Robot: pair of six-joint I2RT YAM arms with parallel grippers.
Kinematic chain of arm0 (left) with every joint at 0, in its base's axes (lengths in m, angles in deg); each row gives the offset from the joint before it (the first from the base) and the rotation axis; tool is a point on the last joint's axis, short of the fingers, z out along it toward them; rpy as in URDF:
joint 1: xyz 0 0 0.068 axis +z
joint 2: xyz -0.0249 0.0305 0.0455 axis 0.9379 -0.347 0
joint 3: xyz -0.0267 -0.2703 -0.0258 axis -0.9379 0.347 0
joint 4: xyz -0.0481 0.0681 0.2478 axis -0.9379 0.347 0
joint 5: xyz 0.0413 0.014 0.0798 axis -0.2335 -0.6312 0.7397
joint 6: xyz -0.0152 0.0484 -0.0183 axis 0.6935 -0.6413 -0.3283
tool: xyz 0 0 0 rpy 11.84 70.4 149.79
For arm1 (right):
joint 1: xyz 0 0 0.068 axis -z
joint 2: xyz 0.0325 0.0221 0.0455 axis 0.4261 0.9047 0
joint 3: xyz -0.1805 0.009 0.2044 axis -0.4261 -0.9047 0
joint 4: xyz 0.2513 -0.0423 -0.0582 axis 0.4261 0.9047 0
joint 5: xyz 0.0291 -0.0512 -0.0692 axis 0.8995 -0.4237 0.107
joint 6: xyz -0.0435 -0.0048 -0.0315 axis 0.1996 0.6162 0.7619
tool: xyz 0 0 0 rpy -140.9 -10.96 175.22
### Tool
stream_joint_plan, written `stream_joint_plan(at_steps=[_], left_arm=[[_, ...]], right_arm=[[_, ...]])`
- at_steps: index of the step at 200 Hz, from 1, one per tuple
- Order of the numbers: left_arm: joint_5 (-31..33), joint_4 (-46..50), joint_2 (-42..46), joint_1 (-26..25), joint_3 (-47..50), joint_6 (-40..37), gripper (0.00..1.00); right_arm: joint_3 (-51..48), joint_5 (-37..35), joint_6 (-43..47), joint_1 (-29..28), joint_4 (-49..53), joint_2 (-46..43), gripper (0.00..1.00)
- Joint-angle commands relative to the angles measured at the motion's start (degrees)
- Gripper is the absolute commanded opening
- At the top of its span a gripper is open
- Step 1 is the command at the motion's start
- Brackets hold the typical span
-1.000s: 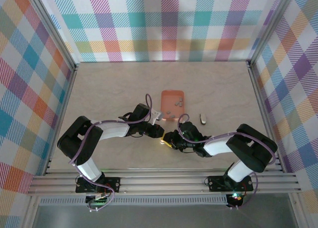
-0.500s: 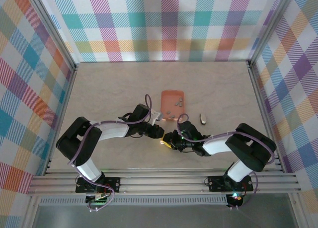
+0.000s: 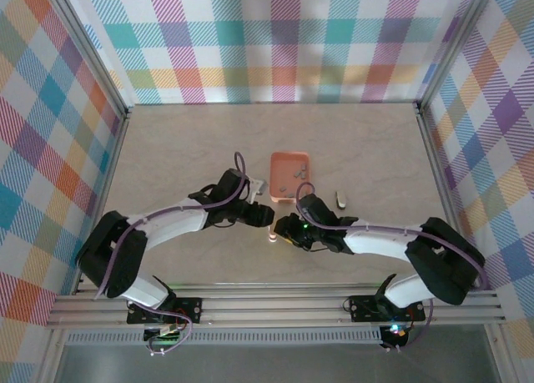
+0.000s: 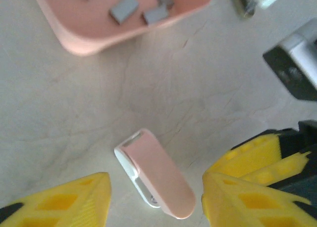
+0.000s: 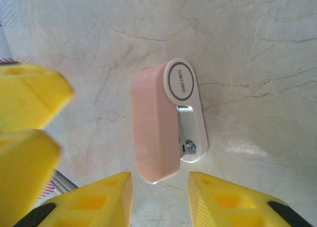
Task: Load the staples into the stapler
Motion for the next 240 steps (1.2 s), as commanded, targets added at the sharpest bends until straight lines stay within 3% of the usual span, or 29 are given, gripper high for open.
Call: stream_joint_plan(at_steps=[1, 35, 64, 95, 102, 113, 169, 228, 240], left_arm=[[5.63, 4.21, 4.8, 1.06, -2.41, 0.92, 0.62], [17.34, 6.79, 13.65, 5.13, -2.14, 0.32, 0.77], [32.69, 5.63, 22.28, 10.09, 0.83, -1.28, 1.0], [42.81, -1.75, 27.17, 16.73, 6.72, -4.64, 1.0], [43.86, -3.63, 27.59, 18.07, 7.88, -5.65, 1.0], [45.18, -6.73, 27.86, 19.98, 9.89, -6.99, 1.0], [44.98, -29.31, 26.34, 28.1, 24.31, -10.58, 1.0], [33.77, -48.77, 9.39, 35.73, 28.32, -12.04, 1.0], [29.11, -46.99, 8.01, 36.46, 26.7, -12.06, 1.0]], right_arm=[[3.0, -2.74, 5.47, 0.0, 7.39, -3.88, 0.37], [6.27, -9.0, 15.55, 3.59, 17.84, -11.79, 0.51], [7.58, -14.76, 27.09, 11.06, 24.21, -19.09, 0.71], [6.85, -19.32, 41.4, 19.4, 22.99, -23.02, 0.87], [6.34, -20.4, 45.12, 21.03, 21.86, -23.01, 1.0], [5.71, -21.74, 49.05, 23.89, 20.07, -22.64, 0.99], [-4.52, -21.35, 61.73, 37.92, -2.06, -22.21, 0.99], [-12.53, -14.0, 65.3, 46.43, -24.66, -10.75, 0.99], [-13.62, -13.33, 65.25, 47.18, -31.46, -7.02, 0.99]])
